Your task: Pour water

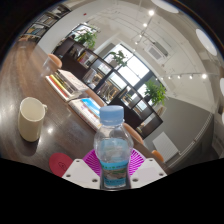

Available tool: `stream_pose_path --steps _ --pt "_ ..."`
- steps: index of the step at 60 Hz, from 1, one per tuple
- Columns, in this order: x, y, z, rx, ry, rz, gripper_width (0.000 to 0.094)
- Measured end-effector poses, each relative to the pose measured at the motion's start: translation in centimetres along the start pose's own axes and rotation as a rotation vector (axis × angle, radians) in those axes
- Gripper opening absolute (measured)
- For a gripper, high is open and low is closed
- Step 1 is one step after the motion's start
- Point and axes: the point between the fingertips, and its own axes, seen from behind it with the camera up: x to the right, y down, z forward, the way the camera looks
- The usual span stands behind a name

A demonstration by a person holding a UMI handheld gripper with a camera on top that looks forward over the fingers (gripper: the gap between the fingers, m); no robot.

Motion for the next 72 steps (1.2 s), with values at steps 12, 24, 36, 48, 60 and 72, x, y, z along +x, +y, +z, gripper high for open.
stream_pose_path --steps 12,24,36,48,60,72 --pt "-3.3 -6.3 -0.5 0.045 0.02 -0.523 0.0304" --pt "-5.9 -7.9 0.3 0.05 0.047 -0.95 0.0307" --pt "-8.2 -10.2 0.5 0.136 0.116 -1.278 0.0305" --pt "-8.6 -10.4 1.1 0.12 0.154 -1.467 0.0306" --pt "-7.6 -9.2 0.3 0.065 0.091 -1.212 0.0304" --pt "-7.0 -15.5 -3.6 0.164 -0.08 -0.412 0.0329"
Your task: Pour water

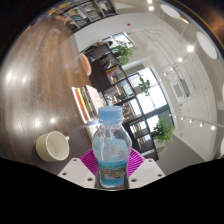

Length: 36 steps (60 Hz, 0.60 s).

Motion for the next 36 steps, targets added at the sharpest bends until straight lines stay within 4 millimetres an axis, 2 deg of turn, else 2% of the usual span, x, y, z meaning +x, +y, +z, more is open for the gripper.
stream_pose_path --steps 6,7,8,10,13,15,20,23,24,31,32,33,36 --pt "4.1 -1.5 -1.9 0.055 0.04 0.357 0.0328" --pt "4.7 -0.9 -1.8 0.068 0.043 0.41 0.0329" --pt "4.6 -1.7 -2.4 0.068 0.054 0.466 0.0329" --pt "5.8 -0.2 -2.2 0.081 0.053 0.578 0.0329" --pt "6.3 1.3 -2.3 0.079 0.045 0.744 0.0329" --pt "5.4 1.7 -2.7 0.067 0.04 0.845 0.0328" --pt "4.9 5.1 -1.4 0.051 0.024 1.035 0.0328" --pt "3.9 7.0 -0.8 0.035 0.02 1.08 0.0329" --pt "2.9 7.2 -0.7 0.03 0.021 1.095 0.0326" --pt "-0.2 10.5 1.3 -0.012 -0.016 1.142 0.033" --pt "-2.5 9.6 1.3 -0.017 -0.011 1.148 0.0329" --pt "-2.0 10.4 1.9 -0.02 -0.018 1.152 0.0327" --pt "-3.1 11.3 2.6 -0.031 -0.034 1.168 0.0327"
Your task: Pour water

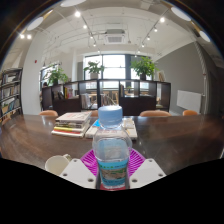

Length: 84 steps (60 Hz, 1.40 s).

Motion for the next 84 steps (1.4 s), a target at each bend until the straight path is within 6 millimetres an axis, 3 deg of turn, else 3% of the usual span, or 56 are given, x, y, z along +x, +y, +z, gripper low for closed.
stream_pose_path --steps 9,12,21,22,30,31,38,48,55,62,66,73,84 --pt "0.4 4.6 1.7 -0.04 -0.011 0.002 0.0329" --pt "0.6 7.0 2.0 -0.081 -0.013 0.013 0.0334" --pt "0.3 6.5 1.5 -0.017 -0.026 0.024 0.0343" --pt "0.4 6.8 2.2 -0.014 -0.027 0.023 0.0348" --pt "0.4 6.7 1.1 -0.042 -0.018 0.025 0.0473" --pt "0.2 7.3 1.8 -0.057 -0.016 0.027 0.0496" --pt "0.8 8.8 -0.3 -0.147 0.006 0.054 0.0802" --pt "0.0 11.2 -6.2 -0.234 0.047 0.037 0.0803" --pt "-2.4 12.9 -10.7 -0.31 0.057 0.048 0.0813" --pt "-6.1 11.1 -14.1 -0.31 0.037 0.06 0.0818" --pt "-7.5 8.3 -16.5 -0.296 0.029 0.054 0.0814" --pt "-10.3 5.3 -17.4 -0.26 0.016 0.047 0.0816" --pt "-11.1 0.0 -19.5 -0.203 0.026 -0.01 0.0814"
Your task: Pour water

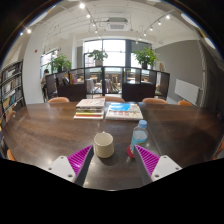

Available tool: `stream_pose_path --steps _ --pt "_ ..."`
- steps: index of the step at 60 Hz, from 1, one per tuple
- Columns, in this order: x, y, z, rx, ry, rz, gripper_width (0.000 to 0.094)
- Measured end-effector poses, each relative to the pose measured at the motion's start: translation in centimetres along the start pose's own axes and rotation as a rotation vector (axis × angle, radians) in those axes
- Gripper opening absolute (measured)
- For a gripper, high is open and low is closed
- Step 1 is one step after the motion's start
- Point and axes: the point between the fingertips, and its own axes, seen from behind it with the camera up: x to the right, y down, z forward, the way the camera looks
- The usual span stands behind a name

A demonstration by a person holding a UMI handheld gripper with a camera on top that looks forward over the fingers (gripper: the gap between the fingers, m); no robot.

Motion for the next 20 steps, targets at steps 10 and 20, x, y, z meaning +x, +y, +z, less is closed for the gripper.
stream_pose_path --steps 10,20 --pt "0.5 -1.0 -1.8 0.015 0.028 -0.005 0.0819" --pt "0.8 -1.3 -2.8 0.019 0.052 0.017 0.0818"
